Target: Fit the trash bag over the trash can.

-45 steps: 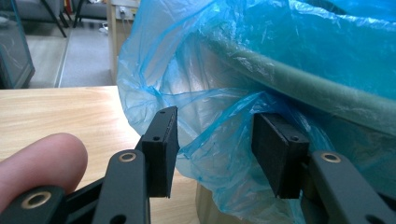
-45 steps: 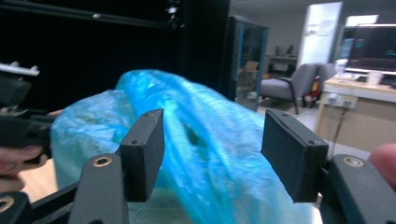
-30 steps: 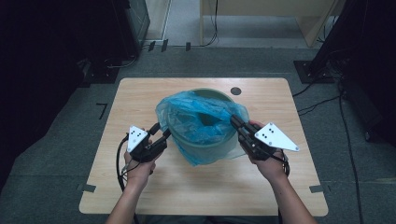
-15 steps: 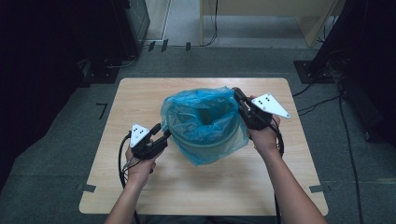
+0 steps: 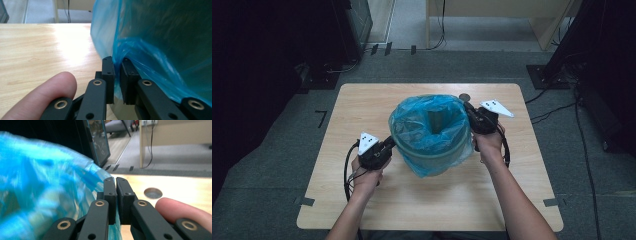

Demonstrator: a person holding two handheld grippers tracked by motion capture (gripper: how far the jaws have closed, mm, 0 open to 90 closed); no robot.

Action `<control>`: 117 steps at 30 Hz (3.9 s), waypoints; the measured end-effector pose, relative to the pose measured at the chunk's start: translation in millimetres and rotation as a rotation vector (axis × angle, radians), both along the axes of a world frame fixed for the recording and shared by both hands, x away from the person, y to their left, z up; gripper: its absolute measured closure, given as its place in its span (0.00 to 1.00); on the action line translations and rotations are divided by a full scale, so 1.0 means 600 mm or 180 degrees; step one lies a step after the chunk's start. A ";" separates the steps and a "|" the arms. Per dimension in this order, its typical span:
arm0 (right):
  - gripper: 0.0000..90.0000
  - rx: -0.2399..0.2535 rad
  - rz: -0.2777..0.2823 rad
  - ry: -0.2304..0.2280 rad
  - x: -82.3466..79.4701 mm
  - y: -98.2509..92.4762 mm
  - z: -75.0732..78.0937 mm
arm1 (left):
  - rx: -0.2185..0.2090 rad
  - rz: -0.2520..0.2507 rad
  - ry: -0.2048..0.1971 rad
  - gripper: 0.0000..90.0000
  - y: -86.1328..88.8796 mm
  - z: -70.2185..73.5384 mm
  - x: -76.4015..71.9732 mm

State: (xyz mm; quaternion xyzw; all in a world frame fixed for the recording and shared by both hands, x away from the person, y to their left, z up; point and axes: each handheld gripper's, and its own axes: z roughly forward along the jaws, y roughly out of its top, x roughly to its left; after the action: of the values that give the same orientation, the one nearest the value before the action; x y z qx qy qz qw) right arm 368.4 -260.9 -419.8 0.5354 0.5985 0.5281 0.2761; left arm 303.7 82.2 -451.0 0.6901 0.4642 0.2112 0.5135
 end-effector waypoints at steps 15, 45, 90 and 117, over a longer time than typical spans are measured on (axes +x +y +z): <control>1.00 0.0297 0.0237 0.0366 -0.039 0.021 -0.065 | 0.0245 -0.0077 0.0341 0.97 -0.015 -0.033 0.009; 0.67 0.0309 0.0575 -0.0712 -0.187 -0.019 0.014 | -0.0464 0.0326 0.0046 0.67 0.061 0.004 0.001; 1.00 -0.0664 0.0007 0.0562 -0.100 0.018 -0.139 | 0.0219 0.0512 0.0619 1.00 0.069 -0.063 0.004; 0.66 0.0250 0.0421 -0.0129 -0.162 -0.028 -0.075 | -0.0540 -0.0960 -0.0449 0.26 0.096 -0.016 -0.071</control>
State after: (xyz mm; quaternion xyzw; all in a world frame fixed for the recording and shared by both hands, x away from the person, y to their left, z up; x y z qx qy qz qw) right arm 271.2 -277.9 -464.6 0.4944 0.6056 0.5790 0.2314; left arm 261.1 140.1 -460.6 0.6896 0.3344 0.1398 0.6270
